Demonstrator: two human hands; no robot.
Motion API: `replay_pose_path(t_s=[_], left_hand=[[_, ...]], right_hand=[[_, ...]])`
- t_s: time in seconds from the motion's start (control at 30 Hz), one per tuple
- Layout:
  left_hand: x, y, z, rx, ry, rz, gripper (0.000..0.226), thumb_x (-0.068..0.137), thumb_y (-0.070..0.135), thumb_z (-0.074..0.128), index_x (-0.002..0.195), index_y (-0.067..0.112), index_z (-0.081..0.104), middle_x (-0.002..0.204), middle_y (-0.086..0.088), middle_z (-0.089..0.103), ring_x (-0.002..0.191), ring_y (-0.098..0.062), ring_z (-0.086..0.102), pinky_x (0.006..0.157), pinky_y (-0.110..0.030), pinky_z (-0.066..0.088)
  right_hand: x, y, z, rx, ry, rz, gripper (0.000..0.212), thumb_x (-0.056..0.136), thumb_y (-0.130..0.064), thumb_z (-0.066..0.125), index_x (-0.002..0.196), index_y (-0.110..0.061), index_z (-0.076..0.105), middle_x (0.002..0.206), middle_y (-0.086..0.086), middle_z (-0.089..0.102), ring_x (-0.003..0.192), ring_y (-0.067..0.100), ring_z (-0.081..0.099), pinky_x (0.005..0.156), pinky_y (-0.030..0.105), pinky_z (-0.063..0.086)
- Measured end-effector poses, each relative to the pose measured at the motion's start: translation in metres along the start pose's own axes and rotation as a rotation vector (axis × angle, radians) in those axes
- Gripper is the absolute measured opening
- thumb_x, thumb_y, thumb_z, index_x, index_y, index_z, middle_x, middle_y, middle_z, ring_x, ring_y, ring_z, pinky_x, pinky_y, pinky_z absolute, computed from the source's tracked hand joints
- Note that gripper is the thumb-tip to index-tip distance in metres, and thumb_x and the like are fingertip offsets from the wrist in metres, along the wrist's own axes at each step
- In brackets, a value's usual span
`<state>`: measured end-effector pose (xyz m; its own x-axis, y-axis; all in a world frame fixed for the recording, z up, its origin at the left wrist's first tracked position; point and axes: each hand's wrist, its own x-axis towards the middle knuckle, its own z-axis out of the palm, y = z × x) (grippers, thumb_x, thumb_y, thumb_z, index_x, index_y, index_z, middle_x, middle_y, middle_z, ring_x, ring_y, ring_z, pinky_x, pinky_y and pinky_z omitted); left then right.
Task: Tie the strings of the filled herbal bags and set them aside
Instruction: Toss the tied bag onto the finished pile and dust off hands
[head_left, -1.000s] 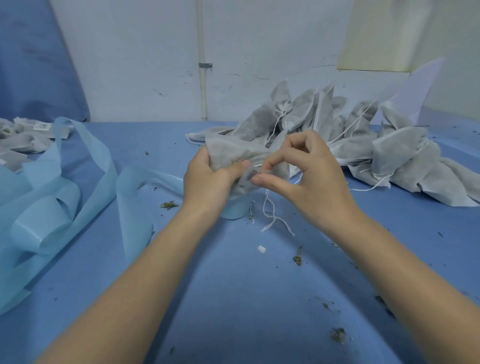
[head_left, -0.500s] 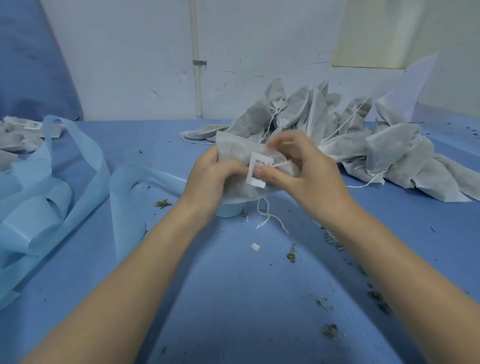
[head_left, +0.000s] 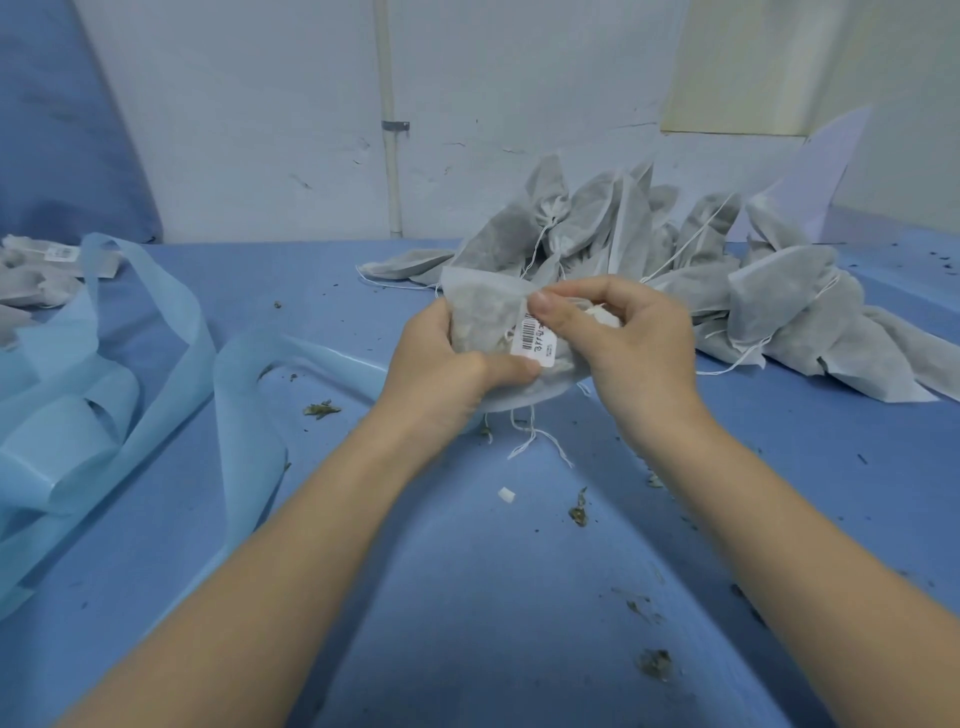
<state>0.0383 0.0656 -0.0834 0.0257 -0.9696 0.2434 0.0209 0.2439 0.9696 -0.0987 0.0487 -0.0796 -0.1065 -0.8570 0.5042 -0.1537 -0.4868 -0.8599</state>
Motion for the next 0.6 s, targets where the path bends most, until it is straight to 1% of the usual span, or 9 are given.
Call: replay_pose_path(t_s=[0.07, 0.13, 0.2, 0.23, 0.27, 0.33, 0.4, 0.5, 0.6], left_hand=[[-0.001, 0.001, 0.003, -0.093, 0.006, -0.036, 0.044, 0.057, 0.008, 0.073, 0.100, 0.005, 0.066, 0.095, -0.010, 0.073, 0.090, -0.024, 0.070, 0.084, -0.036, 0.054], [-0.001, 0.003, 0.006, -0.174, 0.061, -0.070, 0.031, 0.071, 0.014, 0.076, 0.099, 0.003, 0.069, 0.093, -0.011, 0.073, 0.087, -0.024, 0.070, 0.080, -0.035, 0.054], [0.000, 0.004, 0.006, -0.181, 0.159, -0.078, 0.019, 0.082, 0.017, 0.070, 0.097, 0.005, 0.070, 0.092, -0.010, 0.073, 0.085, -0.022, 0.070, 0.078, -0.033, 0.055], [0.001, 0.004, 0.006, -0.190, 0.197, -0.073, 0.015, 0.084, 0.016, 0.068, 0.095, 0.006, 0.070, 0.089, -0.009, 0.074, 0.081, -0.021, 0.070, 0.076, -0.031, 0.055], [0.001, 0.005, 0.006, -0.206, 0.232, -0.067, 0.010, 0.085, 0.014, 0.067, 0.091, 0.008, 0.070, 0.086, -0.007, 0.073, 0.078, -0.019, 0.070, 0.073, -0.029, 0.056], [0.002, 0.006, 0.004, -0.233, 0.299, -0.053, 0.006, 0.085, 0.013, 0.066, 0.089, 0.009, 0.070, 0.083, -0.005, 0.073, 0.075, -0.017, 0.069, 0.071, -0.027, 0.056], [0.004, 0.006, 0.004, -0.210, 0.352, -0.040, 0.008, 0.085, 0.016, 0.067, 0.090, 0.010, 0.070, 0.087, -0.005, 0.073, 0.080, -0.018, 0.070, 0.076, -0.031, 0.056], [0.003, 0.004, 0.005, -0.171, 0.418, -0.079, 0.016, 0.083, 0.024, 0.070, 0.093, 0.011, 0.070, 0.092, -0.005, 0.073, 0.088, -0.022, 0.069, 0.088, -0.041, 0.054], [0.003, 0.005, 0.003, -0.203, 0.476, -0.153, 0.030, 0.080, 0.029, 0.072, 0.099, 0.007, 0.067, 0.096, -0.009, 0.072, 0.090, -0.025, 0.069, 0.089, -0.044, 0.053]], right_hand=[[-0.001, 0.000, -0.001, -0.045, -0.039, -0.007, 0.009, 0.079, -0.027, 0.076, 0.076, -0.032, 0.070, 0.070, -0.022, 0.069, 0.072, -0.007, 0.061, 0.067, 0.009, 0.044], [-0.002, -0.004, -0.003, 0.038, -0.182, 0.030, 0.009, 0.084, -0.018, 0.072, 0.083, -0.027, 0.071, 0.078, -0.016, 0.071, 0.077, -0.003, 0.064, 0.070, 0.012, 0.047], [-0.003, -0.007, -0.003, 0.083, -0.295, 0.029, 0.021, 0.083, -0.008, 0.071, 0.097, -0.022, 0.070, 0.094, -0.005, 0.071, 0.087, 0.004, 0.065, 0.079, 0.019, 0.051], [-0.004, -0.008, -0.003, 0.080, -0.309, 0.020, 0.030, 0.081, -0.007, 0.073, 0.105, -0.023, 0.067, 0.101, -0.003, 0.069, 0.090, 0.004, 0.064, 0.081, 0.020, 0.051], [-0.005, -0.008, -0.002, 0.085, -0.295, 0.018, 0.039, 0.078, -0.011, 0.076, 0.112, -0.025, 0.063, 0.104, -0.005, 0.067, 0.092, 0.002, 0.064, 0.080, 0.017, 0.051], [-0.007, -0.008, 0.001, 0.094, -0.197, 0.054, 0.059, 0.067, -0.029, 0.080, 0.119, -0.031, 0.053, 0.110, -0.004, 0.061, 0.091, 0.001, 0.063, 0.073, 0.013, 0.050], [-0.008, -0.006, 0.004, 0.100, -0.107, 0.097, 0.060, 0.063, -0.034, 0.080, 0.113, -0.034, 0.045, 0.109, -0.001, 0.055, 0.078, -0.002, 0.062, 0.063, 0.012, 0.049], [-0.010, -0.001, 0.013, 0.253, -0.120, 0.233, 0.044, 0.075, -0.021, 0.078, 0.094, -0.031, 0.039, 0.104, 0.006, 0.056, 0.069, 0.009, 0.061, 0.055, 0.018, 0.050], [-0.010, 0.001, 0.024, 0.517, -0.130, 0.388, 0.037, 0.080, -0.007, 0.073, 0.085, -0.021, 0.040, 0.088, 0.009, 0.061, 0.059, 0.012, 0.058, 0.051, 0.019, 0.049]])
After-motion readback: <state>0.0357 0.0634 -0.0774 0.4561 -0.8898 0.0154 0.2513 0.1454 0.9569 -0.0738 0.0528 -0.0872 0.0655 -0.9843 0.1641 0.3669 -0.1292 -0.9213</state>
